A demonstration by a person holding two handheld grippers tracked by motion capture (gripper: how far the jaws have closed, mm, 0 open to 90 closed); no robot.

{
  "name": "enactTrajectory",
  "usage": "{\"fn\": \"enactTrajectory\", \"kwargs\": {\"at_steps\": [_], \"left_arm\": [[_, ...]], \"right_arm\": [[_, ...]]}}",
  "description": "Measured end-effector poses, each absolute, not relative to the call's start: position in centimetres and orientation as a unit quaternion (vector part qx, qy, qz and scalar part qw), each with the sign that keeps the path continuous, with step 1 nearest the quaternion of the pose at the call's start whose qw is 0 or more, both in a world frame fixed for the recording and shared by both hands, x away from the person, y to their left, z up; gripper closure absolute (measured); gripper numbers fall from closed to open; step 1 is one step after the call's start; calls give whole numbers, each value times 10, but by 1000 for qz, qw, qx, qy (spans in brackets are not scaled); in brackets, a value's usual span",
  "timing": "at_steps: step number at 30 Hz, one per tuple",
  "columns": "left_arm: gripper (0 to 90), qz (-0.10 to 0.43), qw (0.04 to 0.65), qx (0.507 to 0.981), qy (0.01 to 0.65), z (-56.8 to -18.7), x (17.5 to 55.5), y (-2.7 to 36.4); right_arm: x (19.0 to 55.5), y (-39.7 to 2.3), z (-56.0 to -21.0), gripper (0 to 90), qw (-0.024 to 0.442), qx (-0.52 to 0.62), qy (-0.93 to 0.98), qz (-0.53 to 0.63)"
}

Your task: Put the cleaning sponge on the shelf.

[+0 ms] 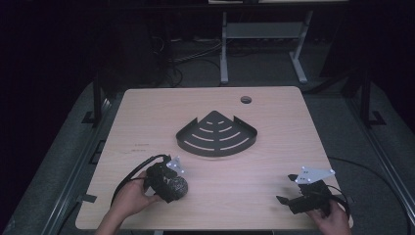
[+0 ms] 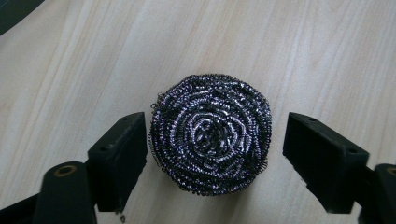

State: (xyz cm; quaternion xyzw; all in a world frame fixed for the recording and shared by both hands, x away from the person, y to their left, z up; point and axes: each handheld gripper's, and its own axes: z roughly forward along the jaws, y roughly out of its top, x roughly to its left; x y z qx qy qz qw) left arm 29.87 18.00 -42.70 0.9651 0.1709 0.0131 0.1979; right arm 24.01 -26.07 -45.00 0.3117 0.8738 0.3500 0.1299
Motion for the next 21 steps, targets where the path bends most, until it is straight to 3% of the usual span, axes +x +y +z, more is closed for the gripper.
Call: {"fn": "enactTrajectory", "kwargs": {"at_steps": [21], "left_arm": [[316,-6,182,968,172,-432,305,180]], "right_arm": [[241,-259,-451,149,127,308,876,348]]}}
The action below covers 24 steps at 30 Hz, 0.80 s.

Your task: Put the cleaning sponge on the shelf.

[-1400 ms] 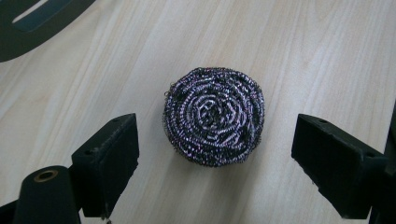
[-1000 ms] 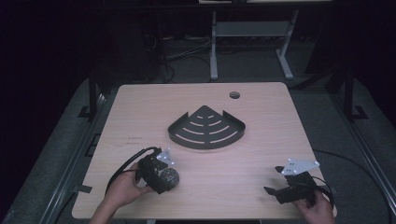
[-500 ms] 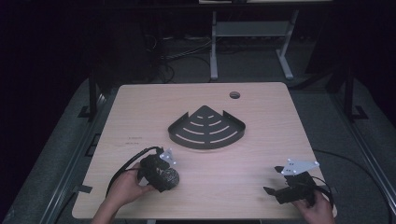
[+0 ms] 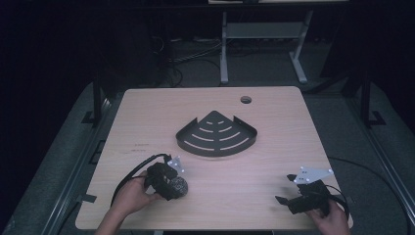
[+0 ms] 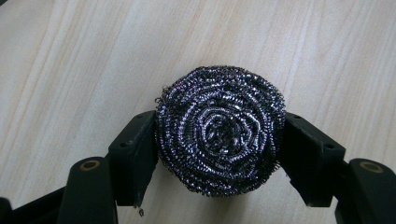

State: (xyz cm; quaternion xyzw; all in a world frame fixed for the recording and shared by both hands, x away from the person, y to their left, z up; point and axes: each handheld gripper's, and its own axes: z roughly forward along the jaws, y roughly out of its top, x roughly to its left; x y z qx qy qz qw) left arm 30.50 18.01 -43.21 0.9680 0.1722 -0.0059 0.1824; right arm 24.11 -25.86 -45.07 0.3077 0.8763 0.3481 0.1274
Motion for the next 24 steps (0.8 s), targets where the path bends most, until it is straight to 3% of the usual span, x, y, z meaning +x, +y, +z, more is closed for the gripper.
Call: {"fn": "enactTrajectory", "kwargs": {"at_steps": [24], "left_arm": [[356,-12,178,971,158,-421,308,175]], "right_arm": [[242,-257,-453,148,120,306,881,340]]}}
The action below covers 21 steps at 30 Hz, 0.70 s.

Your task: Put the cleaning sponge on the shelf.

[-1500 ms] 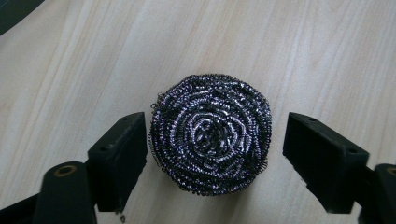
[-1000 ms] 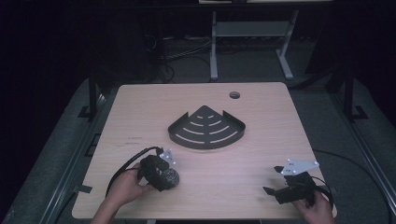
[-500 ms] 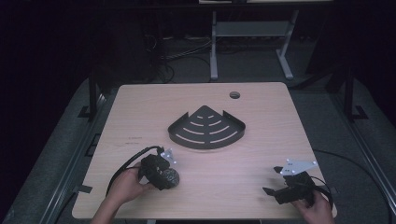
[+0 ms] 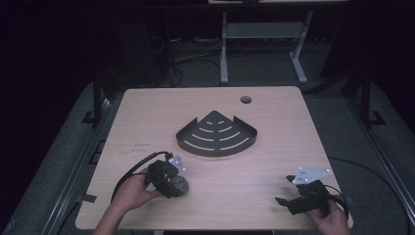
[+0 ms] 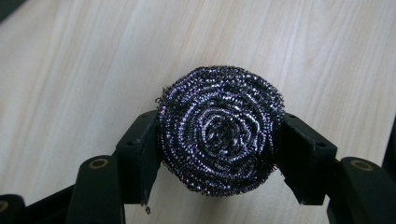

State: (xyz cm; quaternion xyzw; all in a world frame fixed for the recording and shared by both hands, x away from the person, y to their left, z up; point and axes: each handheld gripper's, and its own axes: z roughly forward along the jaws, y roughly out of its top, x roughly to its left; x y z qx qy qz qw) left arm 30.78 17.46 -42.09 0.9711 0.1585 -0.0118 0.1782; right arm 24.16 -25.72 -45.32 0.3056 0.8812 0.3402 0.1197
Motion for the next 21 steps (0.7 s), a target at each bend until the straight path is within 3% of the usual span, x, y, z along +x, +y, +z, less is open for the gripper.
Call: {"fn": "enactTrajectory", "kwargs": {"at_steps": [21], "left_arm": [[355,-5,182,973,144,-385,330,157]], "right_arm": [[242,-259,-452,144,121,320,877,338]]}}
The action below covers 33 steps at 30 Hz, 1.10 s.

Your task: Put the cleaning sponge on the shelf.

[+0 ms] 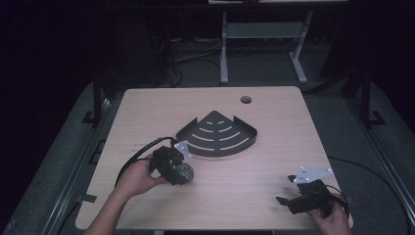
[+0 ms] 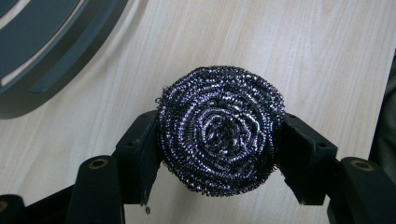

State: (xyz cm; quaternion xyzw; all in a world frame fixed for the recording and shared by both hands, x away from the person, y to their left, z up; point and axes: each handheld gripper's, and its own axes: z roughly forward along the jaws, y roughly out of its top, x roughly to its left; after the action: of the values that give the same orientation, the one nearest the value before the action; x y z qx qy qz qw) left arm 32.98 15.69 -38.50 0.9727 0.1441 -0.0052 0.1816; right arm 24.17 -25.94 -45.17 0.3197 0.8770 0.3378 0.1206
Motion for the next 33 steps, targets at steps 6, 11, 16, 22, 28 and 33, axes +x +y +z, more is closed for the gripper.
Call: {"fn": "enactTrajectory", "kwargs": {"at_steps": [6,11,16,22,28,33], "left_arm": [[354,-5,186,972,142,-377,336,152],[354,-8,188,972,143,-372,343,148],[354,-8,188,971,150,-366,351,146],[354,-11,195,968,156,-362,360,143],[353,-13,198,968,156,-360,369,138],[353,-8,192,969,156,-355,377,133]], "right_arm": [[243,-259,-451,141,128,329,873,335],[245,-259,-452,141,131,341,869,334],[245,-260,-451,141,135,347,864,338],[246,-260,-452,141,136,358,861,334],[249,-260,-454,141,137,369,860,326],[251,-259,-455,141,131,369,862,323]]}}
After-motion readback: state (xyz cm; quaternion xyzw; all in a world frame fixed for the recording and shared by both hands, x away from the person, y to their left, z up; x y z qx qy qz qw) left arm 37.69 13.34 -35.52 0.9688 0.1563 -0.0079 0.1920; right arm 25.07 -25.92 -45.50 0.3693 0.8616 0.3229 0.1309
